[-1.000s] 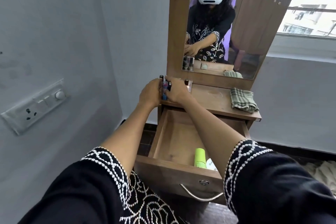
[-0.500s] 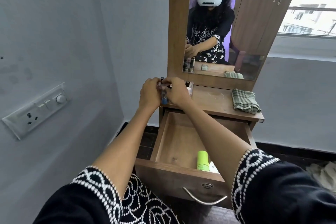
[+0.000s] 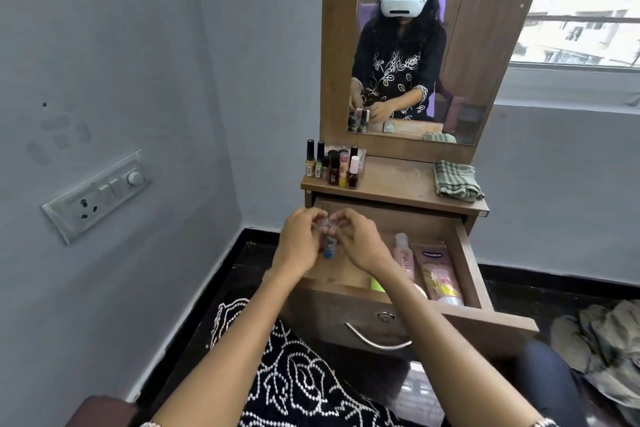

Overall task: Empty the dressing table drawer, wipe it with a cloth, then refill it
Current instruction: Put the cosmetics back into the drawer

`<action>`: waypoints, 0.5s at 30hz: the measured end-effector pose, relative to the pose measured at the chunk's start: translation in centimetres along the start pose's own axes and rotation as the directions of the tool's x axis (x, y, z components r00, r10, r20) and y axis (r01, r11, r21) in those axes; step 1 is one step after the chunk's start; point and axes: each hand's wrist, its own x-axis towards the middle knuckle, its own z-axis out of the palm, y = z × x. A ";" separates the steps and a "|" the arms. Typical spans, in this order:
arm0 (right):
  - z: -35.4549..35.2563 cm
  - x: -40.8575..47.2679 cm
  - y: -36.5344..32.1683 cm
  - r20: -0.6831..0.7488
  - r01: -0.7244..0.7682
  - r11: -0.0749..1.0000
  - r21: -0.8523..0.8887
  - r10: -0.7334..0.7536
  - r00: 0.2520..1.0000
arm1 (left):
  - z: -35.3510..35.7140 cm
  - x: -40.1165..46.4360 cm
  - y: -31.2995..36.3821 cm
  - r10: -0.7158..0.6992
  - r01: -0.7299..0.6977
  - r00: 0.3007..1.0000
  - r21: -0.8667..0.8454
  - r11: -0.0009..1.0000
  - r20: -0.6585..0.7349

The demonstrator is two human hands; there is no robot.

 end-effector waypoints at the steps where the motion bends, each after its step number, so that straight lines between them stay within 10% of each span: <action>1: 0.2 -0.4 0.4 0.007 -0.022 1.000 -0.005 0.022 1.000 | 0.4 -0.5 -0.2 -0.011 0.011 1.000 0.004 1.000 0.018; 15: 1.5 -1.9 1.3 0.131 -0.157 0.985 -0.076 0.166 0.977 | 0.6 -2.6 -0.8 -0.130 0.115 0.980 0.101 0.988 0.148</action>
